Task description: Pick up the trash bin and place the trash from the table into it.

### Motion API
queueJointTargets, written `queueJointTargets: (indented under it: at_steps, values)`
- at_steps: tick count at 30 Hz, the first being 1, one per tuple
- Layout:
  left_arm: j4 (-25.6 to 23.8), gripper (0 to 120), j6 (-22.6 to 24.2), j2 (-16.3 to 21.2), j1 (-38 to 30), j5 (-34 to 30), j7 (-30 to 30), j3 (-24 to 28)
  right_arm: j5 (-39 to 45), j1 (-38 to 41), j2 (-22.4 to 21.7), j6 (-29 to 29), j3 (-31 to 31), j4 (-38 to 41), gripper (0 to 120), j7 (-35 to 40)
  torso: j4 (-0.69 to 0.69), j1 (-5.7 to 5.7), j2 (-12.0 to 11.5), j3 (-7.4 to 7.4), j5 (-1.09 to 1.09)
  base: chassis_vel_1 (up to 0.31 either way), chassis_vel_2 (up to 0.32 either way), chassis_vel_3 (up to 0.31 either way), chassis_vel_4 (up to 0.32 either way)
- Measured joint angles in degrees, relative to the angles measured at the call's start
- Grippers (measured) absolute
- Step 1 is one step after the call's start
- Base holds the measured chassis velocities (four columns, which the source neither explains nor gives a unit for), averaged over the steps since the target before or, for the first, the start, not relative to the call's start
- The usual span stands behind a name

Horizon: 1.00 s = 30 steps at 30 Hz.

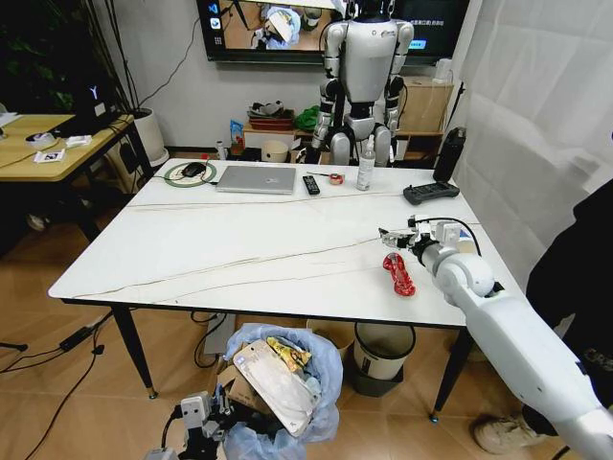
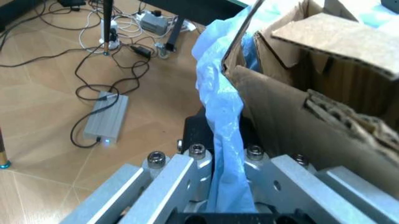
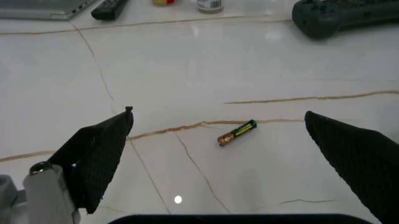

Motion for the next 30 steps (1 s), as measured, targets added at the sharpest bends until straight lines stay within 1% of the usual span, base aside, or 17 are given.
queueJointTargets:
  at_steps: [8, 16, 22, 30]
  values:
    - [0.1, 0, -0.1, -0.2, 0.0, 0.2, 0.0, 0.2, -0.5, 1.5, 1.3, -0.9, -0.4, -3.8, 100, -0.1, 0.00, 0.00, 0.0, 0.00, 0.00, 0.000, 0.000, 0.000, 0.000]
    - [0.2, 0, -0.3, -0.3, 0.1, 0.2, 0.1, 0.1, -0.9, 2.7, 2.0, -0.9, -1.1, -5.7, 100, -0.7, -0.01, 0.00, 0.0, -0.01, -0.01, 0.000, 0.000, 0.000, 0.000]
    - [-0.1, 0, -0.3, -0.6, 0.2, 0.3, 0.1, 0.0, -2.6, 4.2, 3.9, -0.3, -2.3, -8.7, 100, -1.7, 0.00, 0.00, 0.0, -0.01, 0.00, 0.000, 0.000, 0.000, 0.000]
    - [-0.2, 0, -0.4, -0.7, 0.3, 0.4, 0.1, 0.0, -4.3, 5.0, 4.8, 0.5, -2.8, -11.2, 100, -2.4, 0.00, 0.00, 0.0, -0.01, 0.00, 0.000, 0.000, 0.000, 0.000]
